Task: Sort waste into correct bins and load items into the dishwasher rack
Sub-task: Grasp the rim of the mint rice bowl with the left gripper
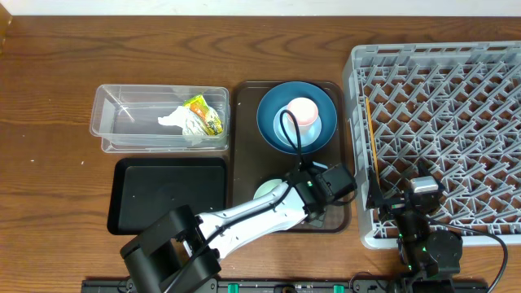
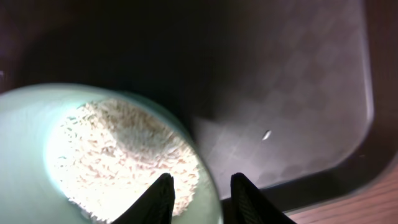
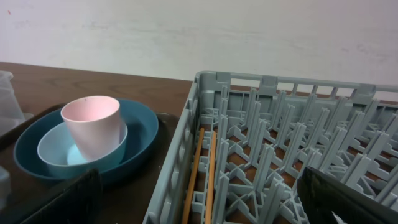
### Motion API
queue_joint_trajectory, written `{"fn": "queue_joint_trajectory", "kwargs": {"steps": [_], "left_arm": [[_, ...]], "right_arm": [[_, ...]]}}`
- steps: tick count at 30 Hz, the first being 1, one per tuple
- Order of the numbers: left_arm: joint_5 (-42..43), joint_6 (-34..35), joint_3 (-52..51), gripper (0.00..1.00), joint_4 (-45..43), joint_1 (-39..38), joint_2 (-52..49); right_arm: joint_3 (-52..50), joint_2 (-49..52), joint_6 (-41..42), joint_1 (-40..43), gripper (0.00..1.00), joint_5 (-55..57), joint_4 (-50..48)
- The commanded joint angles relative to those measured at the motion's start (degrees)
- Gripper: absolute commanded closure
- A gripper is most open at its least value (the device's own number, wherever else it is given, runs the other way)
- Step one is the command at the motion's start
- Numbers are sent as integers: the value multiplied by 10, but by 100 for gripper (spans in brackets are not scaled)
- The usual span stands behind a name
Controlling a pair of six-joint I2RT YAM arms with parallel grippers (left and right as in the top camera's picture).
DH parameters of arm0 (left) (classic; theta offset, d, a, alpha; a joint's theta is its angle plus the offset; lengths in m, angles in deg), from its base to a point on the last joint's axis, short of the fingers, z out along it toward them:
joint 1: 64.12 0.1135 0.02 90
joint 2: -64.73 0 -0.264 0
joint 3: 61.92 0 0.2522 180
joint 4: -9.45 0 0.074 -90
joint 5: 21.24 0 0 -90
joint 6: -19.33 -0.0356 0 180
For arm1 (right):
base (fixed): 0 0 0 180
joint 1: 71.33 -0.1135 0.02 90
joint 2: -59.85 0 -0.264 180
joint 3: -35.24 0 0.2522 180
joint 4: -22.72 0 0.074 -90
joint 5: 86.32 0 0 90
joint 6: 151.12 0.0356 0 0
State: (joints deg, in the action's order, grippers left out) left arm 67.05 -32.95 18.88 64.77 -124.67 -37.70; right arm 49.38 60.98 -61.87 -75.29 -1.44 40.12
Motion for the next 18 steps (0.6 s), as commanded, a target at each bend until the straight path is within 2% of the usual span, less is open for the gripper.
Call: {"fn": "queue_joint_trajectory", "kwargs": {"steps": [1, 18], "left_arm": [[-10, 7, -13, 67, 1, -2, -6], [-212, 3, -21, 66, 70, 4, -5]], "right_arm": [[-1, 0, -6, -6, 1, 0, 2], [-1, 0, -6, -6, 1, 0, 2]]}}
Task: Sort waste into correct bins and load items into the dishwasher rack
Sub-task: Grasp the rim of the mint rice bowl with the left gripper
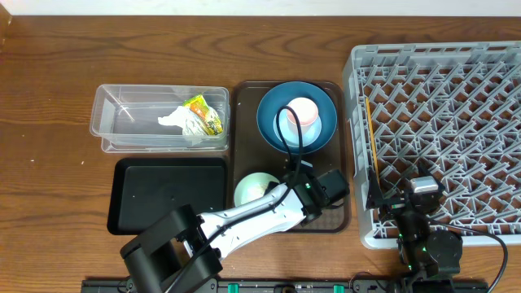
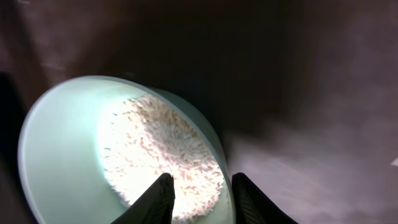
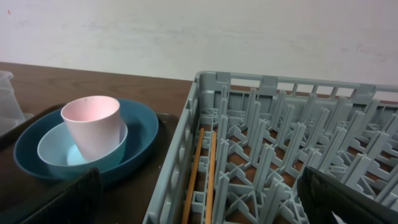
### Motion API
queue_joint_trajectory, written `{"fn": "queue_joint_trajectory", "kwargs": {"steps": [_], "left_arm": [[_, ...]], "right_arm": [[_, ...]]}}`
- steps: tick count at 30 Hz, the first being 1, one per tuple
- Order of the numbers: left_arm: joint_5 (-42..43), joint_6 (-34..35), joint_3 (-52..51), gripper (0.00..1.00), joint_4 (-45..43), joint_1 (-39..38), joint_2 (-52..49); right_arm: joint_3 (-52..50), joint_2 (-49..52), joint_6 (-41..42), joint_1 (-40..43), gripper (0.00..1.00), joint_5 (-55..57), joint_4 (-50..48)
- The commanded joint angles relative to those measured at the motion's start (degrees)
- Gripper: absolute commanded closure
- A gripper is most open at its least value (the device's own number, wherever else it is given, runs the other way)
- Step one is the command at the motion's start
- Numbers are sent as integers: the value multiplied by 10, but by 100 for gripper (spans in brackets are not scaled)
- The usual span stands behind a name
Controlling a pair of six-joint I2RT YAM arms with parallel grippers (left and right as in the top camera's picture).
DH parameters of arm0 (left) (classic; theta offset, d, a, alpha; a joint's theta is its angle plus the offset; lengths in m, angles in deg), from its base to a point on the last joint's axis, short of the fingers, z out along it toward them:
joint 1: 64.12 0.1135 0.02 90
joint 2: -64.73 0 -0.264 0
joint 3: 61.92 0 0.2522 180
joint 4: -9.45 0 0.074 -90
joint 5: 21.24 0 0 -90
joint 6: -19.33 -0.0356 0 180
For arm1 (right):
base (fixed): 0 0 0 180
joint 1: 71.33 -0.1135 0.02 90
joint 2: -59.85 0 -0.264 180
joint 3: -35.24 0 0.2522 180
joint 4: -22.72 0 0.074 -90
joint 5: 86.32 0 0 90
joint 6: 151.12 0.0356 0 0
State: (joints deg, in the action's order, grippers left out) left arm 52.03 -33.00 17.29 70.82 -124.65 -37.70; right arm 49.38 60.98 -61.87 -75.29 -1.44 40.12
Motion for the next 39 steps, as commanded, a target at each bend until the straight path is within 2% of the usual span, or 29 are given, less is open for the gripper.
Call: {"fn": "queue_joint_trajectory", "kwargs": {"steps": [1, 5, 12, 39], "left_arm": [[-64, 3, -5, 66, 10, 4, -5], [-61, 10, -5, 66, 7, 5, -5], [10, 34, -5, 66, -2, 5, -5], [6, 48, -28, 66, -47, 5, -6]], "right_arm": [[-1, 0, -6, -6, 1, 0, 2], [-1, 0, -6, -6, 1, 0, 2], [-1, 0, -6, -6, 1, 0, 2], [-1, 0, -6, -6, 1, 0, 2]]}}
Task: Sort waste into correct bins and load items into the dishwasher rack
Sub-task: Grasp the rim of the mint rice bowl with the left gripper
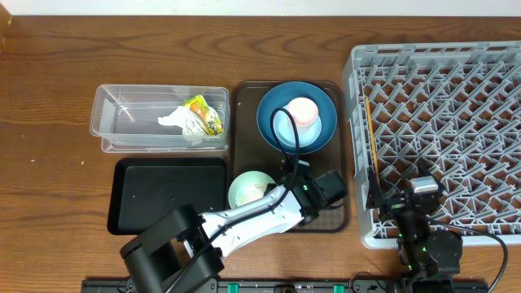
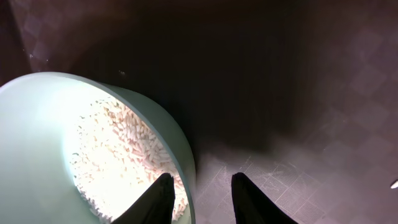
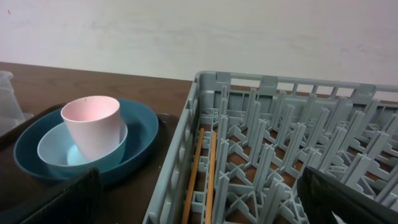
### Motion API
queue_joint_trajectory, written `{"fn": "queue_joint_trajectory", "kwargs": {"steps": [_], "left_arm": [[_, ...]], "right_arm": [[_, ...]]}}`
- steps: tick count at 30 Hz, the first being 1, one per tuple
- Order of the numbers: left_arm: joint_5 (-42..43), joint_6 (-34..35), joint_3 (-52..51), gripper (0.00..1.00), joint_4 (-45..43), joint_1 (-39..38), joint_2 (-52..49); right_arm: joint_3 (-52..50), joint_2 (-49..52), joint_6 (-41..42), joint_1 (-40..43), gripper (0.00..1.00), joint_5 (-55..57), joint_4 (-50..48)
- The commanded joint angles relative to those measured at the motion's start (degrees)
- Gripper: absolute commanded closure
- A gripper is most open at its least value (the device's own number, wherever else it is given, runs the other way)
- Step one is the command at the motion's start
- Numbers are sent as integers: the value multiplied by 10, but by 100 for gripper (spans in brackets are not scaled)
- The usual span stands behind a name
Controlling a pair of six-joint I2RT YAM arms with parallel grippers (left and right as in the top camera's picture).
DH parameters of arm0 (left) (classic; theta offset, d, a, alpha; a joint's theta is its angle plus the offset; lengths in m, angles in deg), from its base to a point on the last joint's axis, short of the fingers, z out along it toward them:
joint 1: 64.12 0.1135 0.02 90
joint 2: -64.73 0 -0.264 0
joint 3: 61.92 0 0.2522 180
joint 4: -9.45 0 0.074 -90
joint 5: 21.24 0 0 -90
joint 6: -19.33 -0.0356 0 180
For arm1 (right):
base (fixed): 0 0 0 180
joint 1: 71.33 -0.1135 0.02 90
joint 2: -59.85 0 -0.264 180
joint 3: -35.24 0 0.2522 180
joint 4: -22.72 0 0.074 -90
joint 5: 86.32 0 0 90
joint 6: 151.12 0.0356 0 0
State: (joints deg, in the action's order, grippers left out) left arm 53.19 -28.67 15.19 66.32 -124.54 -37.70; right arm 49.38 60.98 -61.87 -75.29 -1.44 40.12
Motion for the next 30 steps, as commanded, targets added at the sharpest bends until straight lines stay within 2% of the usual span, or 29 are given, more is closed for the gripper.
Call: {"fn": "queue_joint_trajectory", "kwargs": {"steps": [1, 5, 8, 19, 21, 22, 30], "left_arm": [[-8, 5, -9, 67, -4, 3, -6], [-36, 5, -14, 67, -3, 3, -6], [-36, 5, -14, 74, -5, 3, -6], [-35, 5, -15, 75, 1, 3, -6], [-31, 5, -15, 81, 7, 3, -6], [-31, 5, -15, 89, 7, 3, -6], [-31, 5, -15, 89, 10, 3, -5]], "right_arm": [[-1, 0, -6, -6, 1, 0, 2], [-1, 0, -6, -6, 1, 0, 2], [-1, 0, -6, -6, 1, 0, 2], [-1, 0, -6, -6, 1, 0, 2], [-1, 0, -6, -6, 1, 0, 2], [-1, 0, -6, -6, 1, 0, 2], [-1, 0, -6, -6, 1, 0, 2]]}}
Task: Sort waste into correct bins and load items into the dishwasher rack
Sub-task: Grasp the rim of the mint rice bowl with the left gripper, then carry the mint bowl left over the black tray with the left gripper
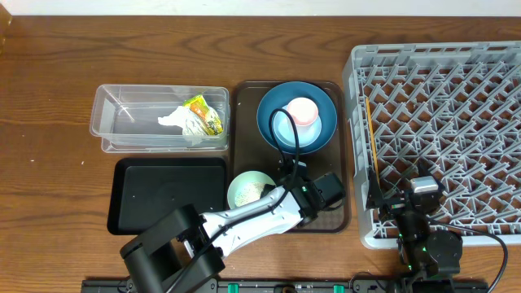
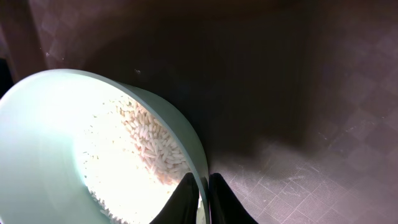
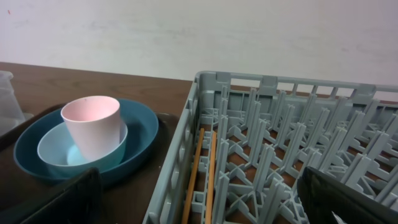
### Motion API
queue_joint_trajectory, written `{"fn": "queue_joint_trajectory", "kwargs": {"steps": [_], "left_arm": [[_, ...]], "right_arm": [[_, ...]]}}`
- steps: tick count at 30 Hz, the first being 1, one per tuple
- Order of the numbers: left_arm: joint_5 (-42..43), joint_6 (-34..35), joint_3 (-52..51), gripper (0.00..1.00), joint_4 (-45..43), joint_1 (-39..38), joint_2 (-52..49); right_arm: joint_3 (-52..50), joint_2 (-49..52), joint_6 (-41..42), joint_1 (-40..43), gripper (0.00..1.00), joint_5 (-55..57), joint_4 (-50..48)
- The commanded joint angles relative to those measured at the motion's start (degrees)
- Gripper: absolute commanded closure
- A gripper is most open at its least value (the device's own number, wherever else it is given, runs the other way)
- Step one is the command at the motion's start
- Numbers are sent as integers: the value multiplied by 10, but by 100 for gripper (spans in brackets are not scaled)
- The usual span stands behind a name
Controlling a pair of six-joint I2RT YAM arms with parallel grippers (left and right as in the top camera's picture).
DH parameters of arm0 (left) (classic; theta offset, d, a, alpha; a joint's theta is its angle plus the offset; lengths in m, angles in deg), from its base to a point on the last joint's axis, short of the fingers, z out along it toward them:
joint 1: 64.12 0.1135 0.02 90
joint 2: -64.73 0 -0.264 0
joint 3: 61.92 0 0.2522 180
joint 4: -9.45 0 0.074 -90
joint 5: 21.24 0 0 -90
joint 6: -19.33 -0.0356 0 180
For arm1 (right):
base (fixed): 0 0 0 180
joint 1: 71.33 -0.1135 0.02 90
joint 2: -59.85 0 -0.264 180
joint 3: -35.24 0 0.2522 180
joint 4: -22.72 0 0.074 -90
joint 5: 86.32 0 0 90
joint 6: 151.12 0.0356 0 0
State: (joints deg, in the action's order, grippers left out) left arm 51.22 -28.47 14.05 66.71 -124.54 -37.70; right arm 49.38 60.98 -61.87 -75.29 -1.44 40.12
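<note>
A pale green bowl point(image 1: 251, 189) holding rice point(image 2: 149, 152) sits at the near left of the brown tray point(image 1: 334, 213). My left gripper point(image 2: 203, 190) is shut on the bowl's right rim, one finger inside and one outside. Behind it on the tray is a dark blue plate point(image 1: 273, 102) carrying a light blue bowl point(image 3: 59, 151) and a pink cup point(image 3: 93, 124). The grey dishwasher rack point(image 1: 456, 106) stands at the right with a pair of chopsticks point(image 3: 204, 168) in its left row. My right gripper point(image 3: 196, 205) stands open at the rack's near left corner, empty.
A clear bin point(image 1: 159, 118) at the back left holds crumpled paper and a yellow wrapper point(image 1: 202, 114). A black bin point(image 1: 167, 194) lies in front of it, right beside the green bowl.
My left gripper was open astride the green bowl's rim; now it is shut on that rim. The bowl sits in nearly the same place. The right arm is unchanged.
At first the green bowl sat near the tray's front middle with my open left fingers at its rim. Then it stood further left, toward the black bin, the fingers still open. Now the fingers are shut on the rim. The right gripper stayed still.
</note>
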Motion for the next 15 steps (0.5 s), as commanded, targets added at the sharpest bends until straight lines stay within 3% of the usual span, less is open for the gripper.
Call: {"fn": "queue_joint_trajectory", "kwargs": {"steps": [1, 4, 15], "left_arm": [[-11, 3, -3, 89, 7, 3, -5], [-11, 3, -3, 94, 7, 3, -5], [-9, 4, 5, 94, 26, 3, 16]], "right_arm": [[-1, 0, -6, -6, 1, 0, 2], [-1, 0, -6, -6, 1, 0, 2], [-1, 0, -6, -6, 1, 0, 2]]}}
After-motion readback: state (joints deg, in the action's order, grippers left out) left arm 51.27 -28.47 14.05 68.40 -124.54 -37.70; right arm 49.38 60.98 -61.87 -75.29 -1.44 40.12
